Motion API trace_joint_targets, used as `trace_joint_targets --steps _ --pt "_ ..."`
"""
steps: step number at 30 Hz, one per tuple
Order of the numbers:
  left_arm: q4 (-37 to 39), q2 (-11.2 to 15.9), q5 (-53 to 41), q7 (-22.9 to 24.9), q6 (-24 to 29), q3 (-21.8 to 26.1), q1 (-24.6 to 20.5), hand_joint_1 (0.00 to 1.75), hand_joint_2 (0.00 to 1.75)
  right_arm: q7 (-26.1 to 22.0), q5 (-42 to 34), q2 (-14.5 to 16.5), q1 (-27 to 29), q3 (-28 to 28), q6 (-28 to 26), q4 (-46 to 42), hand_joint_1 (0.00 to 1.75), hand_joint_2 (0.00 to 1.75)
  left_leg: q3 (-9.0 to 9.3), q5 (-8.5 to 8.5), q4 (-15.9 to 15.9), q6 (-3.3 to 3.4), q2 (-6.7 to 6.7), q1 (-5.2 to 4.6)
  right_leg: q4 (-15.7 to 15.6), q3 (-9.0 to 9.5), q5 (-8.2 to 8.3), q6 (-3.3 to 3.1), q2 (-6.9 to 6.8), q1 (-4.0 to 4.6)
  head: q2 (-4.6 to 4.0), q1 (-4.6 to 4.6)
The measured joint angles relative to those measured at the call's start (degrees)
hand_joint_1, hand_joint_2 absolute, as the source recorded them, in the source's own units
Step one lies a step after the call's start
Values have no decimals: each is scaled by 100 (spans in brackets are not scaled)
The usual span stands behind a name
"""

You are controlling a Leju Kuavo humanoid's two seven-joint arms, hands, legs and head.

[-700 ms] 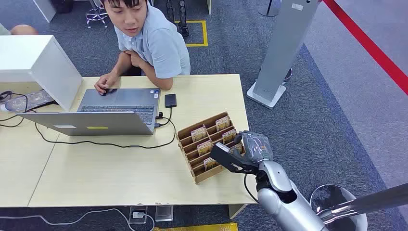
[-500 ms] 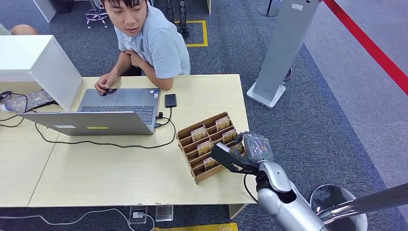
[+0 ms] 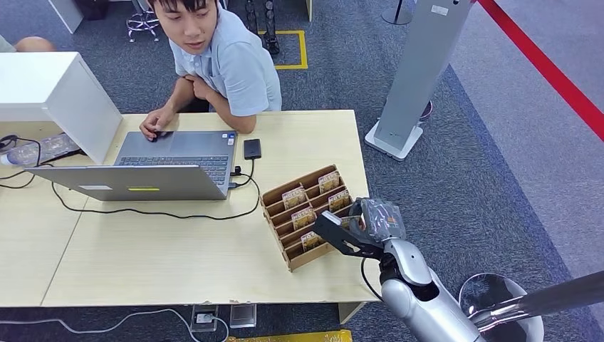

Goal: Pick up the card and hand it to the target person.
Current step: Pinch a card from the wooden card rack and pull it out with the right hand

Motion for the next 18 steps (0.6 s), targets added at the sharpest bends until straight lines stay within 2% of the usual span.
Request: trace_joint_targets --steps 3,18 --pt "0 0 0 3 1 -1 0 0 0 10 -1 0 0 0 1 0 175 175 1 0 0 0 0 0 0 1 0 0 0 0 1 -1" --pt "0 0 45 -83 4 2 3 0 0 -14 -20 0 3 0 -21 0 175 175 2 1 0 0 0 0 0 2 0 0 0 0 0 1"
